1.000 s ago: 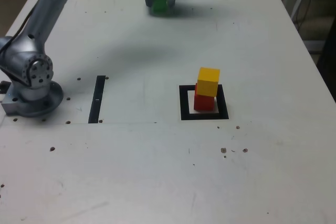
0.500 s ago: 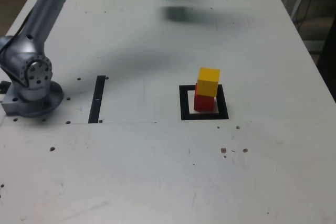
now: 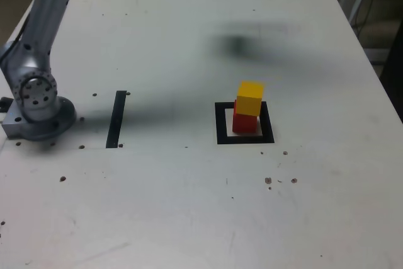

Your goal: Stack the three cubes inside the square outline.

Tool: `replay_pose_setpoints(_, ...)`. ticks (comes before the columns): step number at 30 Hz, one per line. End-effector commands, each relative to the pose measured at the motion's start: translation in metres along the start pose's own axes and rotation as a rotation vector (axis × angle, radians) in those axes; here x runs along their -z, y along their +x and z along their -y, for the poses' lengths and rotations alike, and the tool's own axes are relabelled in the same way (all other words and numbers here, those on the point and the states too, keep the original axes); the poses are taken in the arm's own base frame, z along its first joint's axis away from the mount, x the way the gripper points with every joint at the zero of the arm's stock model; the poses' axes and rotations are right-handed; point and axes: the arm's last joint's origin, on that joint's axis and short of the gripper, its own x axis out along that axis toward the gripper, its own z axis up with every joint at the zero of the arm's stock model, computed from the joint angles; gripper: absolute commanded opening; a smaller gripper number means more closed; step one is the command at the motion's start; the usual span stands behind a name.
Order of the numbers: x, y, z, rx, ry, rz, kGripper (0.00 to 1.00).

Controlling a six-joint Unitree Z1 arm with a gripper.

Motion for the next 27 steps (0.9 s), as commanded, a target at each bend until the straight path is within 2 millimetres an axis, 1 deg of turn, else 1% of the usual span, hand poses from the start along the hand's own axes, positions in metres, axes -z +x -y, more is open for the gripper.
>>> replay_pose_setpoints(1,0.003,-0.011,0.017,0.002,0.015,-0.003,0.25)
replay_pose_setpoints(4,0.004,-0.019,0.042,0.005,0.034,-0.010,0.25)
replay_pose_setpoints(10,0.000,-0.037,0.105,-0.021,0.086,-0.023,0.25)
replay_pose_setpoints(15,-0.010,-0.041,0.153,-0.042,0.141,-0.037,0.25)
replay_pose_setpoints(19,-0.016,-0.043,0.180,-0.022,0.174,-0.028,0.25)
replay_pose_setpoints(24,-0.019,-0.050,0.205,0.005,0.196,0.005,0.25)
replay_pose_setpoints(27,-0.025,-0.052,0.220,0.020,0.201,0.013,0.25)
